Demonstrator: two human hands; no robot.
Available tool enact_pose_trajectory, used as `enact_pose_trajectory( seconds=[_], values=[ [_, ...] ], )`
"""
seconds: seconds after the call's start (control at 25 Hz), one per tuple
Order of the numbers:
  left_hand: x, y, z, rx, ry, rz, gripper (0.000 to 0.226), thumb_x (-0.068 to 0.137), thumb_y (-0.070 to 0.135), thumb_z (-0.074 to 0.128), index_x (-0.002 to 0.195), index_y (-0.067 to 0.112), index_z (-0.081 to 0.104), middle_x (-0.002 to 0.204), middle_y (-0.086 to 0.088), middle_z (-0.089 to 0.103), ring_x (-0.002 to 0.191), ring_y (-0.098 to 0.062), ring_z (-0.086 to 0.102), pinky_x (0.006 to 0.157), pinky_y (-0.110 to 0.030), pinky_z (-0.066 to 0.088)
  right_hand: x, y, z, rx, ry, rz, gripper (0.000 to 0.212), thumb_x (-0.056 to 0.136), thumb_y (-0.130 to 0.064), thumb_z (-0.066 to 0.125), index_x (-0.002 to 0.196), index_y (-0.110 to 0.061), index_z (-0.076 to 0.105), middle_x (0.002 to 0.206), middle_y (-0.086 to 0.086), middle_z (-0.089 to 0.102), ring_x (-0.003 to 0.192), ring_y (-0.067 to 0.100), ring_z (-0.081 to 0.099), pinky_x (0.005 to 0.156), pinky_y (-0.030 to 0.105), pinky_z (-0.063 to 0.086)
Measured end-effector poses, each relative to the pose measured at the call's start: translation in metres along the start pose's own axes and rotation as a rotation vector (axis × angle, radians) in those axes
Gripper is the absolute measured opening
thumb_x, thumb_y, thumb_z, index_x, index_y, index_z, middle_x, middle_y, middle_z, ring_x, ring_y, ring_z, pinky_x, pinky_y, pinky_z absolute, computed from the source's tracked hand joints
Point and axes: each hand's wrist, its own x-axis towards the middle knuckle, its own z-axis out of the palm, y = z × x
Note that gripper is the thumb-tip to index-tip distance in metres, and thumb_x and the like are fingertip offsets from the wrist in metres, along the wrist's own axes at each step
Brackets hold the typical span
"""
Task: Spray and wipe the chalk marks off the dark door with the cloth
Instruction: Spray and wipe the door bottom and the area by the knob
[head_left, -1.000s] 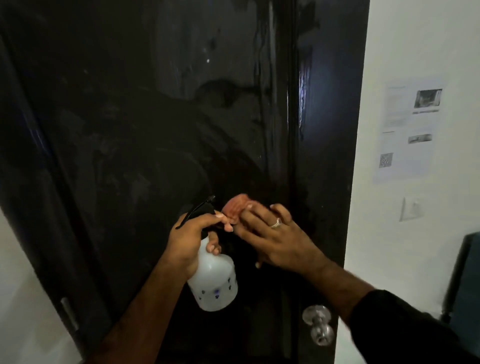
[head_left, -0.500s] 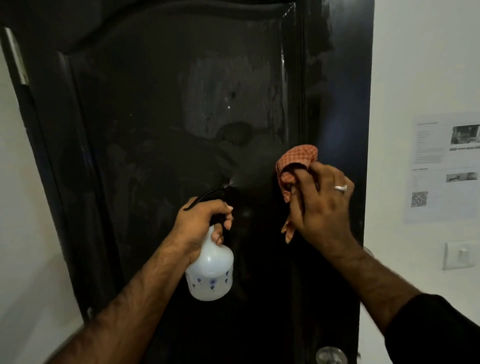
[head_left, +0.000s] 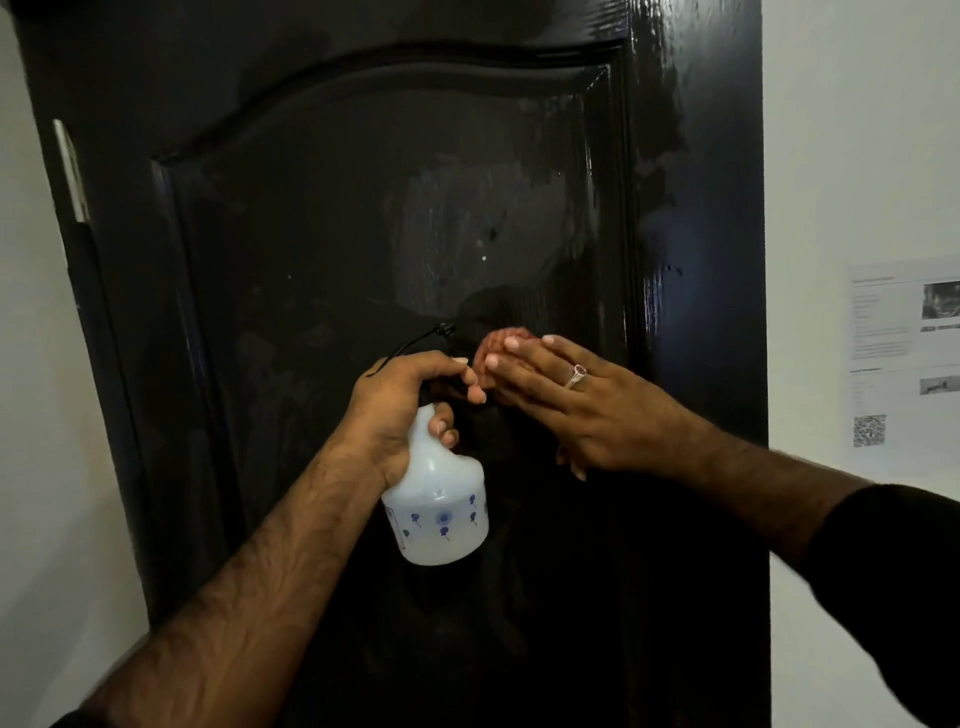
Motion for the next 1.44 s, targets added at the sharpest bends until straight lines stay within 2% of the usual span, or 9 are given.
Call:
enact_pose_trajectory(
  seconds=[0.2,0.32,0.48,0.64,0.84,1.0,1.2,1.36,1.44],
  values=[
    [0.003,0.017,0.0,0.02,0.009,0.048,0.015,0.09,0.015,0.067,0.089,0.001,0.071,0.087,-0.022,0.072,0.042,-0.016,0.039,0.047,-0.027,0.039,0.033,0.063,-0.017,0.153,0.233,0.637,0.079,0.099,-0.021,0.063,0.165,0.0,0.027,0.176,0.023,0.009,0.163,0.044,0.004,0.131,0.06,0.012],
    [0.004,0.027,0.012,0.026,0.046,0.077,0.016,0.089,0.015,0.069,0.089,0.0,0.072,0.086,-0.023,0.071,0.041,-0.016,0.039,0.046,-0.027,0.039,0.023,0.052,0.003,-0.038,0.029,-0.173,0.085,0.101,-0.047,0.057,0.166,-0.002,0.026,0.177,0.019,0.006,0.164,0.042,0.001,0.131,0.06,0.014],
    [0.01,0.041,0.028,0.046,0.12,0.119,0.017,0.09,0.016,0.069,0.096,0.0,0.072,0.091,-0.024,0.073,0.042,-0.014,0.041,0.045,-0.026,0.04,0.037,0.116,-0.011,0.199,0.303,0.45,0.086,0.094,-0.041,0.065,0.162,0.002,0.033,0.174,0.024,0.017,0.161,0.048,0.013,0.128,0.064,0.022],
    [0.011,0.045,0.041,0.049,0.199,0.148,0.02,0.088,0.018,0.071,0.098,0.001,0.073,0.092,-0.022,0.073,0.044,-0.015,0.041,0.047,-0.026,0.04,0.029,0.098,0.005,0.002,0.067,-0.325,0.082,0.096,-0.053,0.053,0.164,-0.01,0.035,0.176,0.016,0.017,0.163,0.04,0.013,0.131,0.056,0.015],
    [0.005,0.048,0.046,0.094,0.288,0.153,0.017,0.088,0.02,0.071,0.092,0.004,0.073,0.094,-0.021,0.075,0.046,-0.015,0.041,0.048,-0.028,0.041,0.062,0.176,-0.012,0.143,0.326,0.265,0.078,0.096,-0.044,0.061,0.159,-0.001,0.041,0.171,0.022,0.028,0.16,0.045,0.02,0.127,0.063,0.026],
    [0.002,0.051,0.051,0.17,0.402,0.158,0.013,0.087,0.017,0.07,0.087,0.005,0.073,0.085,-0.018,0.074,0.047,-0.015,0.044,0.049,-0.029,0.043,0.069,0.127,0.008,0.058,-0.006,-0.543,0.08,0.09,-0.055,0.07,0.159,-0.023,0.045,0.175,0.002,0.025,0.163,0.029,0.016,0.131,0.055,0.021],
    [0.002,0.056,0.039,0.207,0.455,0.105,0.012,0.084,0.016,0.069,0.083,0.005,0.072,0.081,-0.017,0.072,0.045,-0.015,0.043,0.049,-0.029,0.042,0.11,0.181,-0.012,0.14,0.31,0.214,0.088,0.088,-0.051,0.073,0.156,-0.003,0.046,0.171,0.019,0.031,0.16,0.044,0.024,0.124,0.063,0.03],
    [0.001,0.063,0.023,0.182,0.499,0.13,0.017,0.089,0.018,0.069,0.099,0.006,0.074,0.091,-0.016,0.077,0.046,-0.014,0.047,0.049,-0.028,0.044,0.116,0.092,0.009,0.131,-0.047,-0.516,0.073,0.094,-0.054,0.066,0.158,-0.027,0.046,0.176,-0.002,0.023,0.164,0.026,0.009,0.131,0.056,0.021],
    [0.001,0.068,0.015,0.196,0.499,0.126,0.017,0.09,0.02,0.069,0.098,0.006,0.074,0.09,-0.016,0.077,0.046,-0.013,0.047,0.048,-0.028,0.044,0.131,0.117,0.006,0.101,0.042,-0.465,0.073,0.092,-0.052,0.07,0.157,-0.025,0.048,0.175,-0.001,0.025,0.163,0.027,0.015,0.128,0.055,0.027]
  ],
)
